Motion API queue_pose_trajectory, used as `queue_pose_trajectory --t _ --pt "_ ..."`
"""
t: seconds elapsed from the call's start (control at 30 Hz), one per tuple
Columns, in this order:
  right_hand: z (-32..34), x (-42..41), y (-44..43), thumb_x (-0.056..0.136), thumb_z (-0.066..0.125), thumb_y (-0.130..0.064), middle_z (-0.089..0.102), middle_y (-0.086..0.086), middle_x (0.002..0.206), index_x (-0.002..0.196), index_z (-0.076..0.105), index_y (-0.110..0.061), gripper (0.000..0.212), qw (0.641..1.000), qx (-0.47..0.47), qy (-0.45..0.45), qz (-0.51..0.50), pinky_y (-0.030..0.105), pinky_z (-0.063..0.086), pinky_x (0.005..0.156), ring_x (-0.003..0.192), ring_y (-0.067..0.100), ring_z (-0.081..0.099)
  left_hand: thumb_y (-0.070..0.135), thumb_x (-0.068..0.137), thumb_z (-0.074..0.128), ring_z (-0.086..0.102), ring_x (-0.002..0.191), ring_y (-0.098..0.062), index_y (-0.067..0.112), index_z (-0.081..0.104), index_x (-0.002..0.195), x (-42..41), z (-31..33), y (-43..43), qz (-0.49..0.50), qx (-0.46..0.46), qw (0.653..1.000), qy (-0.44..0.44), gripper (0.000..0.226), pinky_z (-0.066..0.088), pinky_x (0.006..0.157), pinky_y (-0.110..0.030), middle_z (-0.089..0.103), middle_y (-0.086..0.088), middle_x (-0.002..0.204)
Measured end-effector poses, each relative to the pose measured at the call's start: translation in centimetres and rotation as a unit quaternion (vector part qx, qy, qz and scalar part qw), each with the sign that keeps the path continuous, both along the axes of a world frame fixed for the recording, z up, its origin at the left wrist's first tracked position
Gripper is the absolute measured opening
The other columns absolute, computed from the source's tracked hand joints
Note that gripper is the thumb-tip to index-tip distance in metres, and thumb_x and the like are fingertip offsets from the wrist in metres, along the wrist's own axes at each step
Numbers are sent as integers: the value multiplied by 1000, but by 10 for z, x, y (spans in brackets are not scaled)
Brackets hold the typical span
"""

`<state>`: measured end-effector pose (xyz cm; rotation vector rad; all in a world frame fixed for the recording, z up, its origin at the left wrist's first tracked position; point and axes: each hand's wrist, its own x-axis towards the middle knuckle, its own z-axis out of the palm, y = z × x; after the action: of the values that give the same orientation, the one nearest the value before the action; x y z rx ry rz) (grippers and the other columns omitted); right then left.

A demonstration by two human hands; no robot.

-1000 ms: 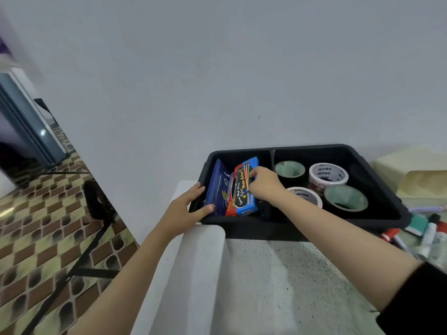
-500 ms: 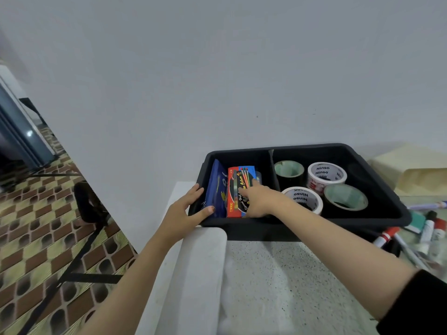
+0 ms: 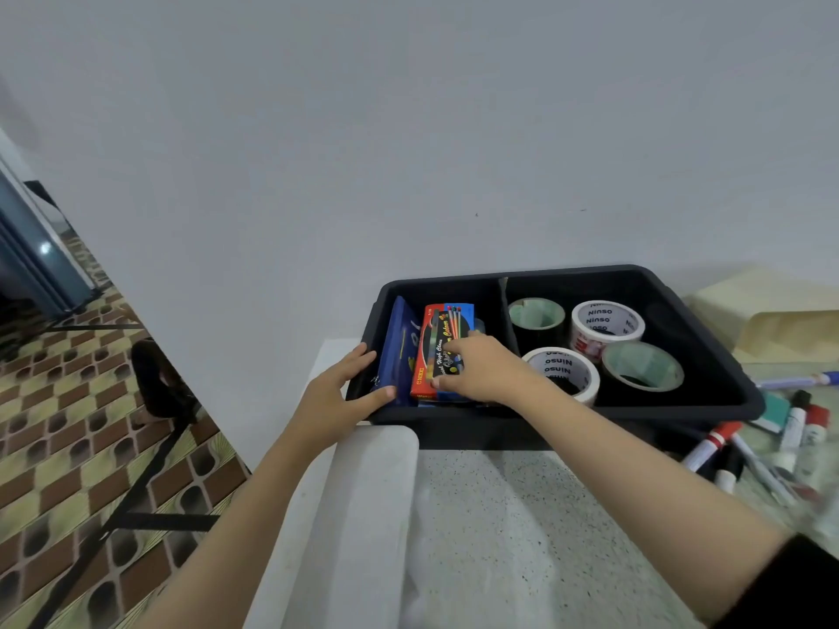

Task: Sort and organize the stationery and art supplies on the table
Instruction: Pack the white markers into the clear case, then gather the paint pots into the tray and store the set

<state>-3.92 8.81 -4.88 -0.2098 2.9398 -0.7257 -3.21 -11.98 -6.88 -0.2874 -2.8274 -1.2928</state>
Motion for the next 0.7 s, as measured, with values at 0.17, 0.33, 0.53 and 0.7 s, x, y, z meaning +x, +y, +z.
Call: queue_pose_trajectory --t 0.17,0.33,0.53,0.7 --pt "2 40 31 93 55 -33 44 0 139 133 51 -19 43 989 -46 140 17 27 36 101 128 14 40 32 81 71 48 123 -19 20 58 127 -1 13 18 55 -118 991 41 49 40 99 -35 50 -1 139" --pt "-11 89 101 92 56 -28 41 -7 142 129 55 -27 37 979 -30 200 19 18 26 103 130 8 35 24 80 72 54 100 -11 22 65 113 16 28 71 -3 -83 989 126 34 45 74 -20 63 4 108" --pt "-24 151 221 92 57 -28 45 -16 134 123 58 -35 32 974 -39 200 -95 25 33 103 124 2 40 18 82 70 51 101 15 35 63 108 49 32 162 -184 -17 976 117 31 35 81 2 58 28 104" --pt "-33 197 306 90 61 -17 49 -25 118 111 54 -44 36 967 -57 187 -161 2 23 95 110 -11 43 32 81 66 49 104 16 41 58 108 64 15 246 -233 3 963 138 30 33 85 -1 56 28 106"
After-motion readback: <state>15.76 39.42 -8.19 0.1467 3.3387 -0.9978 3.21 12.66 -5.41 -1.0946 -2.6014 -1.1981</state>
